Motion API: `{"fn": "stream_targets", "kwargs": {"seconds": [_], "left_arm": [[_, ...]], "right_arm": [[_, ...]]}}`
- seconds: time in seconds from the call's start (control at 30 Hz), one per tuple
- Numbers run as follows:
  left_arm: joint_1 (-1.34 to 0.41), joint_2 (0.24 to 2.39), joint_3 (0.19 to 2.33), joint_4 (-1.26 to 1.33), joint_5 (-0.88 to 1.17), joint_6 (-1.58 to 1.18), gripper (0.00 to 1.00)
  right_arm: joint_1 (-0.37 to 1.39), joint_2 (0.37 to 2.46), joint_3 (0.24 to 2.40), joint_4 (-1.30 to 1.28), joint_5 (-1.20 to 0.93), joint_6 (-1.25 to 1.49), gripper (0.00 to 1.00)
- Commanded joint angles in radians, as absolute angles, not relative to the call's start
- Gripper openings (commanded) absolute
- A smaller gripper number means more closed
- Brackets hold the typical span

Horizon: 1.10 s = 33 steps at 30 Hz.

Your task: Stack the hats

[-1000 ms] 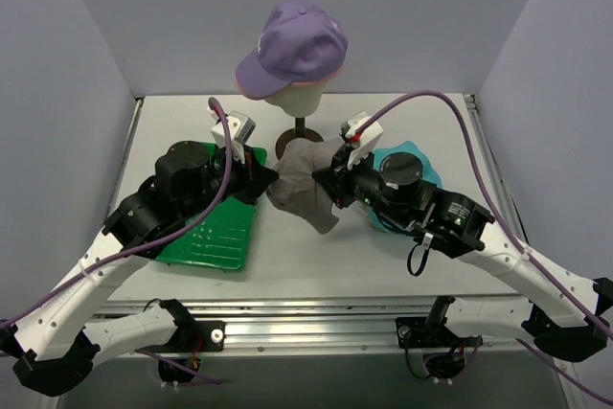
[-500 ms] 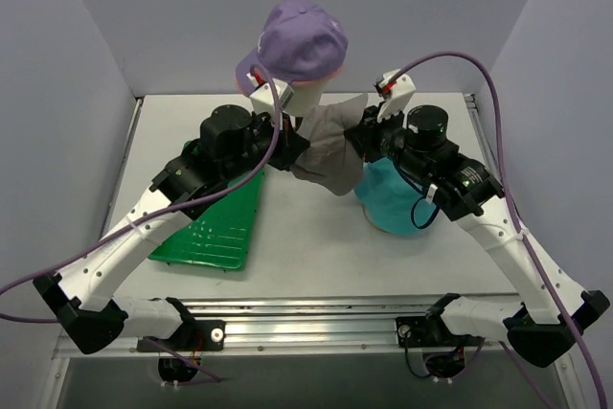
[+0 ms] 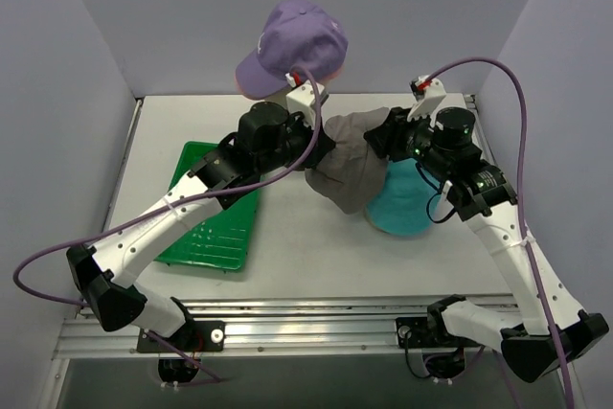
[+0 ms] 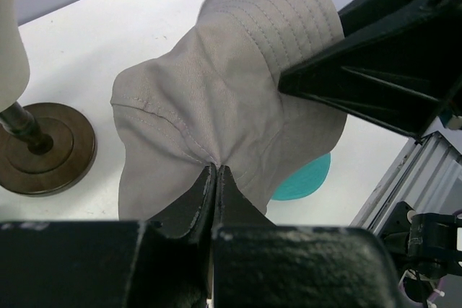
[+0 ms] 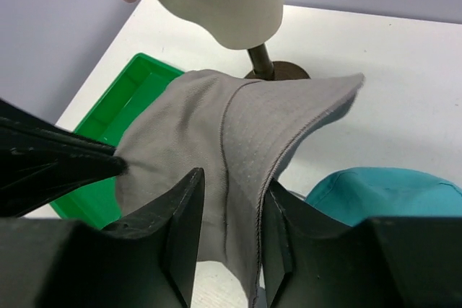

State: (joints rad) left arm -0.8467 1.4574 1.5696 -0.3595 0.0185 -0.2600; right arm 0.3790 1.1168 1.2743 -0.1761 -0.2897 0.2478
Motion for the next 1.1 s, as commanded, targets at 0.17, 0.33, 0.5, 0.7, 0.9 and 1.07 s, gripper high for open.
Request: {"fn": "stream_targets", "kwargs": {"seconds": [0.17, 0.33, 0.5, 0.7, 0.9, 1.07], "left_arm": [[-0.887, 1.506, 1.654, -0.232, 0.009, -0.233, 0.02], [-0.917, 1.537, 1.687, -0.229, 0.009, -0.224, 0.02], [-0.966, 1.557, 1.73, -0.25, -0.07, -0.177, 0.02], [-1.003, 1.6, 1.753, -0.244, -0.103, -0.135, 0.02], [-1.031, 1.658, 1.798, -0.236, -0.123, -0.11, 0.02], [-1.051, 1.721, 1.851, -0.255, -0.141, -0.084, 0.02]], "right_arm": [[0.371, 1.006, 1.232, -0.146, -0.281, 0.285, 0.01], [0.365, 0.988, 1.206, -0.193, -0.148, 0.287, 0.0], [0.35, 0.916, 1.131, -0.206, -0.071, 0.314, 0.06], [0.319, 0.856, 1.051, -0.209, -0.034, 0.325, 0.13], [0.27, 0.856, 0.999, -0.224, 0.064, 0.337, 0.15], [0.232, 0.842, 0.97, -0.199, 0.061, 0.333, 0.2]]}}
